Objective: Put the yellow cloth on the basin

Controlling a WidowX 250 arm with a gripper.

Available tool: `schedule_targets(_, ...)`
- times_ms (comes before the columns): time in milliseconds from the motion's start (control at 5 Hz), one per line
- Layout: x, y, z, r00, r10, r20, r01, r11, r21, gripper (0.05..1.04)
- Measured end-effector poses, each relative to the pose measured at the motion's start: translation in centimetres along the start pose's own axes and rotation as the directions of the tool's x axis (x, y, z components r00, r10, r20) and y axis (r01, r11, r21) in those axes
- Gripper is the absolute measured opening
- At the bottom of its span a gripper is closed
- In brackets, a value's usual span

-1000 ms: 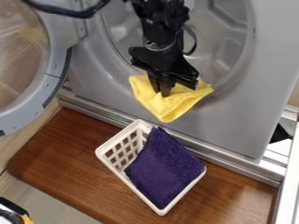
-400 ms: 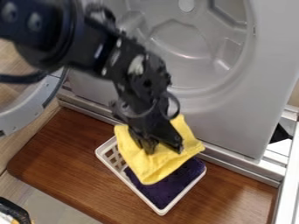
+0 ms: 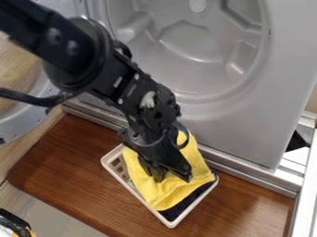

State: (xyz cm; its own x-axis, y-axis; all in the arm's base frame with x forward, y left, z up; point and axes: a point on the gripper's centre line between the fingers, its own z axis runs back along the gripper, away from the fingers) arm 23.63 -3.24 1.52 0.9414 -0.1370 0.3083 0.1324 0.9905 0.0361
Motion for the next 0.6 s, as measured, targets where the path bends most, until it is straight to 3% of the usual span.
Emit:
schedule_targets(400,0.3,0.4,-3.3,0.998,0.006,-0.055,-0.006,1.0,0.0,0.07)
schedule_targets(600,0.1,0.5,-4.2,0.997,0.022,-0.072,-0.022,1.0,0.0,0.216)
